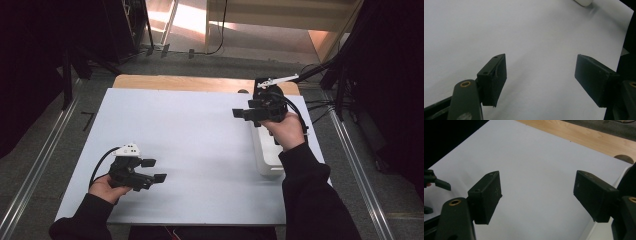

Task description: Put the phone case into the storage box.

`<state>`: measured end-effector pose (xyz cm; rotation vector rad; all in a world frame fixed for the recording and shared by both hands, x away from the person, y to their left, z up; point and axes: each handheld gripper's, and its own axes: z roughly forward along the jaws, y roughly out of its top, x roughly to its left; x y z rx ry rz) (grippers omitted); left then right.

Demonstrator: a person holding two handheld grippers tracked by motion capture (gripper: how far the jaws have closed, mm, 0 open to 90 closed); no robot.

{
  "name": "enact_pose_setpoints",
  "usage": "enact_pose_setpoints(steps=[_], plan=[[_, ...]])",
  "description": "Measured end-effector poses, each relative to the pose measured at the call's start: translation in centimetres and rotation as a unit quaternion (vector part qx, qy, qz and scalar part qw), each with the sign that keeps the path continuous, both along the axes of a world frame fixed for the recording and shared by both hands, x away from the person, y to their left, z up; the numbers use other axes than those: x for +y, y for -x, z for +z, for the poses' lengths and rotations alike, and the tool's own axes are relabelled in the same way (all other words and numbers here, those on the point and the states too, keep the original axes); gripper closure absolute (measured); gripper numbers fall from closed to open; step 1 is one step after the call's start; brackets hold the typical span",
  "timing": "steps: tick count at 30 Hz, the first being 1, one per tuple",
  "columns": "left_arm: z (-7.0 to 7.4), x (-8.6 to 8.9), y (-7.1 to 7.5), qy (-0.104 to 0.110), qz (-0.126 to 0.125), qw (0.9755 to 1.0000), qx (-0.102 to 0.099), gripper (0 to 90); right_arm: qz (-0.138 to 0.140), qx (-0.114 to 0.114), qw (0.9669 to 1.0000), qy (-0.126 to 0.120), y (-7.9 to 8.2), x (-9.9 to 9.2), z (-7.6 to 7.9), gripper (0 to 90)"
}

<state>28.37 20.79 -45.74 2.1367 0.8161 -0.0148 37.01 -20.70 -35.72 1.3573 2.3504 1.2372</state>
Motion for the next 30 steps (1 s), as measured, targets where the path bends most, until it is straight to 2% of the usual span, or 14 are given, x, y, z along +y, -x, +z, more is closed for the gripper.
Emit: enact_pose_setpoints(steps=[9, 16, 21, 30], plan=[[0.0, 0.0, 0.0, -0.001, 0.0, 1.0, 0.0, 25.2, 0.008, 0.002, 1.0, -0.005, 1.3, 0.2, -1.7, 20.8], [0.1, 0.0, 0.0, 0.0, -0.002, 1.0, -0.001, 25.2, 0.019, -0.006, 0.9998, 0.009, 2.1, 0.6, -2.9, 20.9], [0.1, 0.0, 0.0, 0.001, -0.002, 1.0, -0.001, 25.2, 0.029, -0.013, 0.9995, 0.006, 2.7, 0.7, -3.4, 20.9], [0.2, 0.0, 0.1, 0.002, -0.004, 1.0, -0.002, 25.2, 0.042, -0.006, 0.9991, -0.004, 4.1, 1.0, -4.4, 20.9]])
